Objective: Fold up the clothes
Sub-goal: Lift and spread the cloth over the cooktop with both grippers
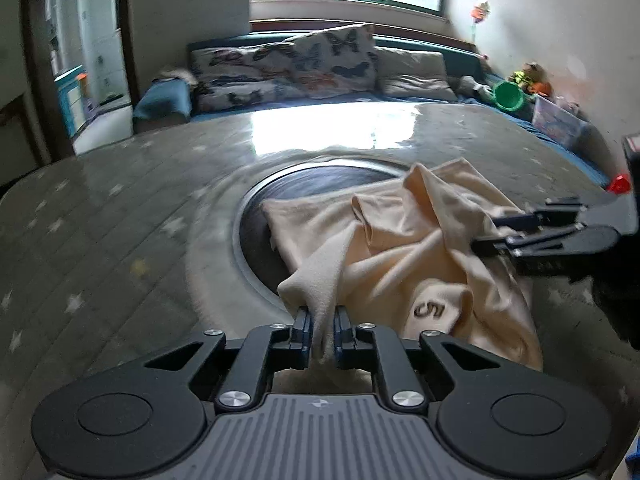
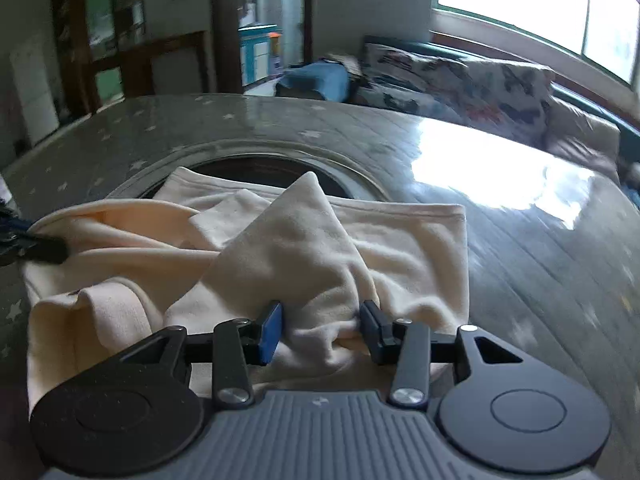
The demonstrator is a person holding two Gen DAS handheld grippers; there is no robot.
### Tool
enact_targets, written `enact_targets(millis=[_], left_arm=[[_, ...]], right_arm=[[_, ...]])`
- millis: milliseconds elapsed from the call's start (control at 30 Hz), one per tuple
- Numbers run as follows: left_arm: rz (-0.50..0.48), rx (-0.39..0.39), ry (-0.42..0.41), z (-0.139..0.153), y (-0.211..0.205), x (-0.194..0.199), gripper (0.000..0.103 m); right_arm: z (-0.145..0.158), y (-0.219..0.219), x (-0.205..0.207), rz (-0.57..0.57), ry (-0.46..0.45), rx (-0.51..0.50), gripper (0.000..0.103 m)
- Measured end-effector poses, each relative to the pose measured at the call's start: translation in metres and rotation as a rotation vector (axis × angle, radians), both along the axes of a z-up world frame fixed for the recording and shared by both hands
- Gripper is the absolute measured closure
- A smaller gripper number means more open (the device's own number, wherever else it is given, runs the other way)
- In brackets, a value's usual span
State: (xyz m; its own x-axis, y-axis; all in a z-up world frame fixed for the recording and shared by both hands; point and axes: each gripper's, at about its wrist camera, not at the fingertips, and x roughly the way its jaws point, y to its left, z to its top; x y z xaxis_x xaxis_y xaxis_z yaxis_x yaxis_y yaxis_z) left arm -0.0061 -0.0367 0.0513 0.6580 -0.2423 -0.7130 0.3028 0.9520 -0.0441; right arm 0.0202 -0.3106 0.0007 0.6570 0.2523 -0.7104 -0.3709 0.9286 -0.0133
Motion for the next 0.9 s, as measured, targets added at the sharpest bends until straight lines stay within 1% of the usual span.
enact_targets(millis=[133,200,433,500,600,700,767,833,900], left_arm=[[0.004,-0.016,0.011,-0.006,0.012,-0.011,0.092],[-0.004,-0.026,0.008,-0.006,0.014,-0.016,0.092],[-0.025,-0.034,-0.011,-0.005,0.012,-0.023,0.093],[-0.026,-0.031,-0.014,-0.005,0.012,-0.024,0.093],[-0.015,-0.038,-0.007,-0.008,0.015,-0.024,0.093],[-0.008,-0.045,0.002,-0.011,0.018,-0.023,0.093],[-0.007,-0.047,0.005,-0.013,0.019,-0.024,0.093],[-0.007,-0.047,0.007,-0.013,0.020,-0.022,0.093],[-0.005,-0.049,0.009,-0.013,0.021,-0.021,0.093]], right_arm=[[0.011,0.016,0.002,0.030,-0.006,-0.042,0.059],[0.019,0.019,0.001,0.044,-0.018,-0.042,0.060],[0.040,0.040,0.034,0.065,-0.052,-0.019,0.060],[0.041,0.049,0.045,0.063,-0.055,-0.023,0.060],[0.037,0.059,0.062,0.053,-0.056,-0.053,0.060],[0.028,0.064,0.082,0.017,-0.031,-0.081,0.061],[0.020,0.062,0.090,-0.003,-0.007,-0.092,0.065],[0.014,0.059,0.093,-0.012,0.013,-0.097,0.089],[0.012,0.051,0.087,-0.023,0.002,-0.095,0.093]])
